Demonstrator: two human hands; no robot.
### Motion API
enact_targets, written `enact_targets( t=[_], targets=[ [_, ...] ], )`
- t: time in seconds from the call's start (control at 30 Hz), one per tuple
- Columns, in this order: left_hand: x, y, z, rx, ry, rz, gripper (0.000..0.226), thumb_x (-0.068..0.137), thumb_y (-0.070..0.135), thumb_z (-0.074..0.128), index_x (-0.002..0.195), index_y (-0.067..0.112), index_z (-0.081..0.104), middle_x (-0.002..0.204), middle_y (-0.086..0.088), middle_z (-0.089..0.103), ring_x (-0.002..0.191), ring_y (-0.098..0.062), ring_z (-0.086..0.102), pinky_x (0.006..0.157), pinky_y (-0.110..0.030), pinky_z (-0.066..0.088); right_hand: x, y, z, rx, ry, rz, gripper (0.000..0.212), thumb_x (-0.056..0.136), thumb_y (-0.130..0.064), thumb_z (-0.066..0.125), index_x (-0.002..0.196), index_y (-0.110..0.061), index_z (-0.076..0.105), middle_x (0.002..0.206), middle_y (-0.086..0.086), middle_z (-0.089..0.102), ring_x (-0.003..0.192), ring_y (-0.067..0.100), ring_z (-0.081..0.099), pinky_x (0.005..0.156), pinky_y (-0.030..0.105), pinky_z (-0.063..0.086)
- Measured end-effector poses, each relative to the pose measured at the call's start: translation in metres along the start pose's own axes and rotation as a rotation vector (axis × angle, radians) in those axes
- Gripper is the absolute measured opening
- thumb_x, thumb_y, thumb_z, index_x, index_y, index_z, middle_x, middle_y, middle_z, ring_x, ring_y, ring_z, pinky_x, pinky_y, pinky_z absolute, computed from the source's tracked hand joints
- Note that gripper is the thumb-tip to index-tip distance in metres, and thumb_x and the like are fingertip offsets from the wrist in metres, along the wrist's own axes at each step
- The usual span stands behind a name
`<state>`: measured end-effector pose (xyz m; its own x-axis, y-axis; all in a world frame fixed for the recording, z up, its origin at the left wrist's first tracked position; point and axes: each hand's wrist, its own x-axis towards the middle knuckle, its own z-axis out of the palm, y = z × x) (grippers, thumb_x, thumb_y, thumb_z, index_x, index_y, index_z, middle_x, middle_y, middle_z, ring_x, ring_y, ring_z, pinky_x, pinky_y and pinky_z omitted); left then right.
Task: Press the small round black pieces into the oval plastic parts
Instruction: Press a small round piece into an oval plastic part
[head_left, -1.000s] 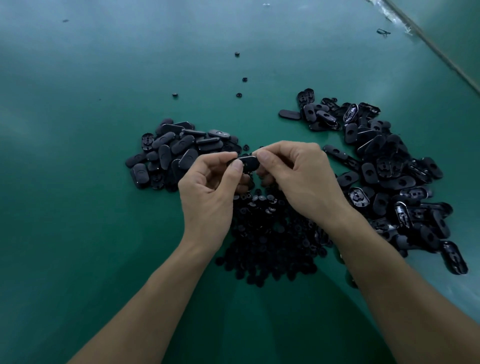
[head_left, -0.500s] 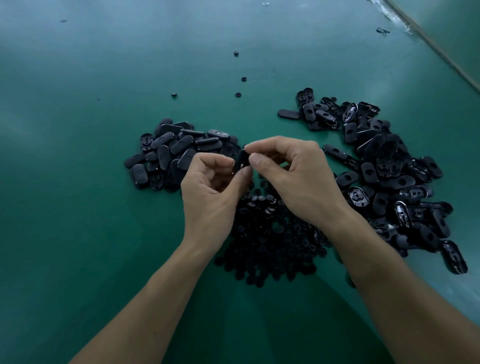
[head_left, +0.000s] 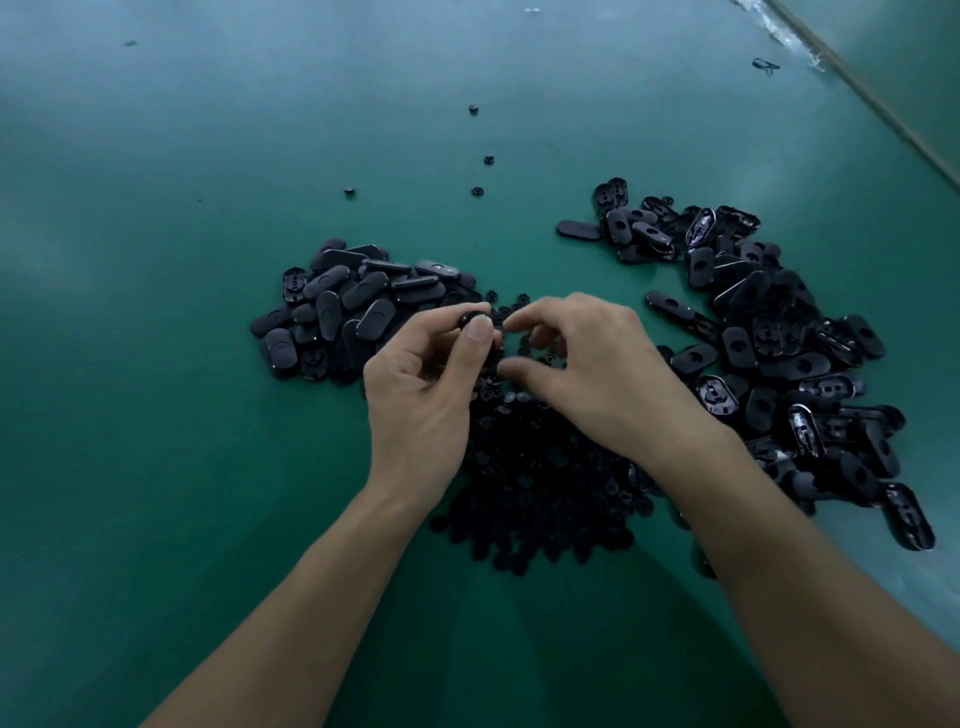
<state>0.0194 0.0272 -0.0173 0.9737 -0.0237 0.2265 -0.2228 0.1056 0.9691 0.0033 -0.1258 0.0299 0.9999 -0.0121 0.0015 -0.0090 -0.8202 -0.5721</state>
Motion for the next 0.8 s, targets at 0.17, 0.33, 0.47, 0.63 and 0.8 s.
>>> enact_targets(
  t=[0.17,0.33,0.47,0.63,0.8],
  targets=[
    [0.001,0.001,0.001,-0.019,0.056,-0.015,0.009,0.097,0.015,0.066,0.101,0.021,0.072,0.083,0.012,0.072,0.067,-0.003,0.063,0.064,-0.023,0.055,-0.003,0.001,0.009,-0.066,-0.058,0.012,0.020,0.092,-0.040,0.068,0.108,-0.029,0.071,0.101,-0.006,0.053,0.102,0.014,0.054,0.093,0.038,0.050],
    [0.001,0.002,0.001,-0.045,0.050,-0.037,0.007,0.095,0.013,0.069,0.100,0.018,0.071,0.083,0.010,0.072,0.070,-0.005,0.066,0.067,-0.026,0.058,0.000,0.000,0.014,-0.059,-0.004,0.010,0.017,0.090,-0.040,0.070,0.102,-0.028,0.069,0.093,-0.010,0.052,0.090,0.011,0.054,0.085,0.036,0.051],
    [0.000,0.001,0.001,-0.057,0.065,-0.068,0.010,0.089,0.016,0.074,0.096,0.022,0.070,0.084,0.005,0.073,0.075,-0.010,0.069,0.067,-0.035,0.061,0.001,-0.005,0.016,-0.043,-0.030,-0.038,0.028,0.090,-0.046,0.068,0.110,-0.026,0.065,0.093,-0.007,0.053,0.088,0.013,0.051,0.080,0.035,0.049],
    [0.000,0.002,0.000,-0.039,0.057,-0.037,0.011,0.090,0.015,0.075,0.093,0.024,0.071,0.087,0.006,0.075,0.078,-0.008,0.069,0.071,-0.021,0.055,0.004,-0.007,0.020,0.000,-0.026,-0.060,0.011,0.095,-0.031,0.067,0.091,-0.020,0.064,0.083,-0.005,0.050,0.080,0.018,0.051,0.075,0.039,0.048],
    [0.001,0.002,0.000,-0.035,0.090,-0.043,0.008,0.091,0.017,0.074,0.092,0.023,0.070,0.081,0.007,0.072,0.068,-0.007,0.062,0.063,-0.022,0.051,0.005,-0.005,0.019,0.071,0.051,-0.026,0.011,0.089,-0.024,0.073,0.099,-0.019,0.073,0.087,-0.007,0.067,0.080,0.010,0.061,0.078,0.029,0.052]
  ],
)
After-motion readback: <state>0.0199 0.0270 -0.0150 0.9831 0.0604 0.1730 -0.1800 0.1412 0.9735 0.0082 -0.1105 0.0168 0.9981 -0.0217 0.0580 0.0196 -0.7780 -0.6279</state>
